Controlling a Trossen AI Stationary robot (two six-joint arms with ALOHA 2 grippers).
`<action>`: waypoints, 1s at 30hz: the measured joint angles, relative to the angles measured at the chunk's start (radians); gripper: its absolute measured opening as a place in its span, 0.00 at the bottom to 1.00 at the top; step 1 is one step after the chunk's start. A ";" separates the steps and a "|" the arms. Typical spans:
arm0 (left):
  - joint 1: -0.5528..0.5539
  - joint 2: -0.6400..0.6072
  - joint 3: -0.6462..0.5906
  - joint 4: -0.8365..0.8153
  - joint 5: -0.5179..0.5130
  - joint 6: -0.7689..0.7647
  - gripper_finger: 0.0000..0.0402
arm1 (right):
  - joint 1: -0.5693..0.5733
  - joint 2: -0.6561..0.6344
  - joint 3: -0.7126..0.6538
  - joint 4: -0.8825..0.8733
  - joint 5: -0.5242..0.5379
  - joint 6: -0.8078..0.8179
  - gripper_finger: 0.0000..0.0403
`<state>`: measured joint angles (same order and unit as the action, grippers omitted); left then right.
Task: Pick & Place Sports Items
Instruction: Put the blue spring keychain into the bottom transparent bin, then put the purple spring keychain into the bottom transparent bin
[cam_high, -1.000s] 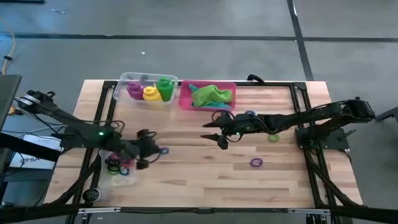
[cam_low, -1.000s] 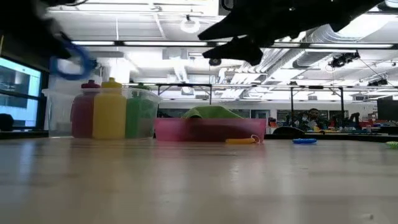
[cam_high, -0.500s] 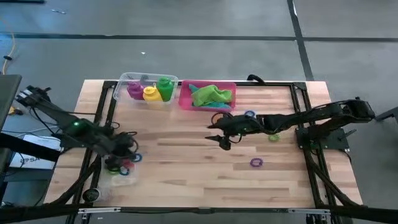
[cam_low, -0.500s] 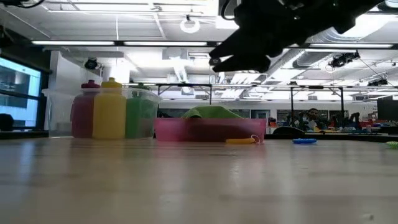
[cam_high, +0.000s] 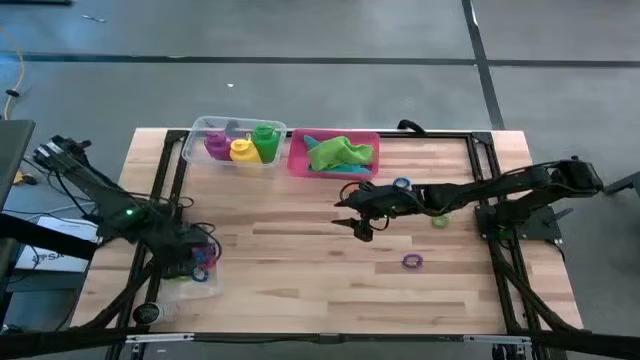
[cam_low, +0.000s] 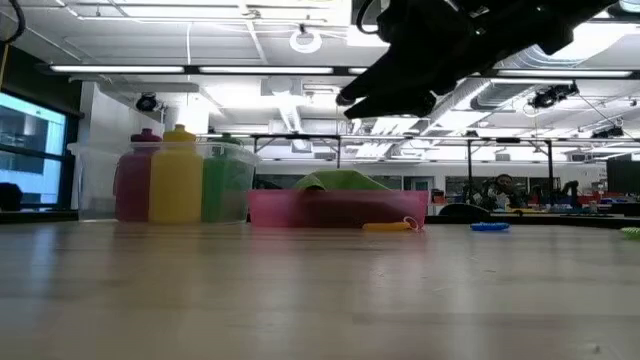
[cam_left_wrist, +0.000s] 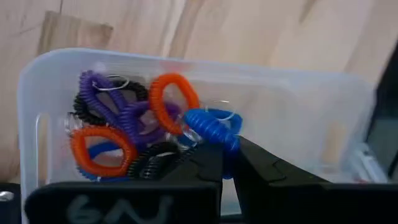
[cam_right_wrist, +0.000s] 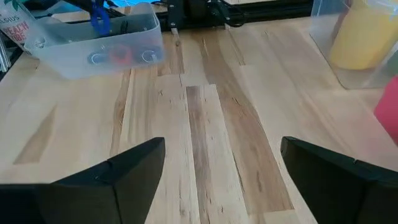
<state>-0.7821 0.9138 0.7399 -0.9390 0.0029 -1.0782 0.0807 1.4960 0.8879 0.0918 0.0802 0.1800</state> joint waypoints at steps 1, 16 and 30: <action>-0.003 0.016 0.000 0.000 -0.004 0.007 0.01 | 0.000 0.000 0.000 0.000 0.003 -0.002 0.64; -0.004 0.155 0.000 0.000 0.043 0.009 0.32 | 0.000 0.000 0.000 -0.066 -0.062 -0.020 0.64; -0.004 0.147 0.000 0.001 0.006 0.000 0.48 | 0.009 -0.171 0.001 -0.604 -0.117 0.162 0.64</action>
<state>-0.7860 1.0609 0.7399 -0.9384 0.0085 -1.0779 0.0900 1.3251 0.8889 -0.5122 -0.0372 0.3416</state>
